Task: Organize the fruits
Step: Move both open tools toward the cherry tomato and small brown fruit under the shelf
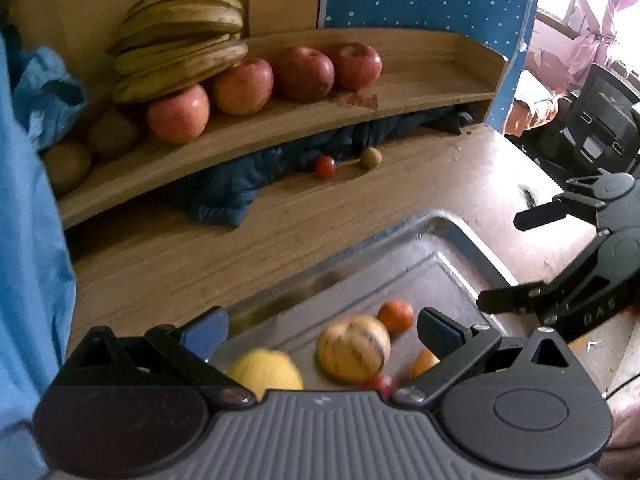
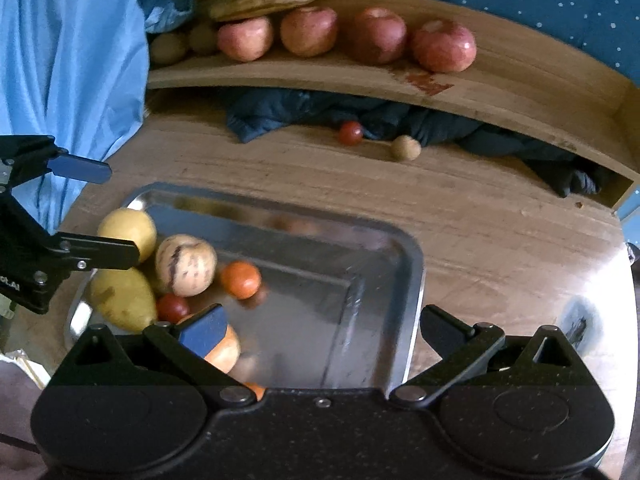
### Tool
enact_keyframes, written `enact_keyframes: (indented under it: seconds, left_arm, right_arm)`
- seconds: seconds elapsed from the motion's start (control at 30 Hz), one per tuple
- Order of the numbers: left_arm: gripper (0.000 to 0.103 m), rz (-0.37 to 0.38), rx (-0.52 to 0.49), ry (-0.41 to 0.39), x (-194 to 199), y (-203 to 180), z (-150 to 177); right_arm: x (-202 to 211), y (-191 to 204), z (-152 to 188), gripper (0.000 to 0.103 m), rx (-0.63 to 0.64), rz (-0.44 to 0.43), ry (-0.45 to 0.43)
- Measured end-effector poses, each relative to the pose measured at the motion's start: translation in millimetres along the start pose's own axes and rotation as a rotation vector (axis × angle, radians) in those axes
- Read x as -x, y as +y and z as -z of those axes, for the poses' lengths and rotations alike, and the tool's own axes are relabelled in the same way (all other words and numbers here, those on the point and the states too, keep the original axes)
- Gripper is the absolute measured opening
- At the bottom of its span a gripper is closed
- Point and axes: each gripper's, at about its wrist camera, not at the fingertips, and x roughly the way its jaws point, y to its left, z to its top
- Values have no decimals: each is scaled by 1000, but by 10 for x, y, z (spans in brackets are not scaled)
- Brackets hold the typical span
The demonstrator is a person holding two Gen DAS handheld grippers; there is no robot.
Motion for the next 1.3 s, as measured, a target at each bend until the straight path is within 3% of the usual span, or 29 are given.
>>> enact_keyframes:
  seconds: [0.13,0.43,0.8,1.17,1.3]
  left_arm:
    - [103,-21,-2,-2,-136,-94,-177]
    - [103,-16,92,16,-515,-172,-482]
    - [103,-115,204,20,-962,-200,-738]
    - [103,-174,344,30,-1229,-152,-937]
    - [103,-166,385,22,-1330,-144,-1016]
  right_arm:
    - [-43,-156,-34,102,8,28,-20]
    - [-94,-531,-44,102,-43,67,-45]
    - [-201,-880,-146,102,-49,71,-62]
    - [-485,-960,-483,102,74,45,-110]
    - [-595,-916,-538,102,166,100,-143]
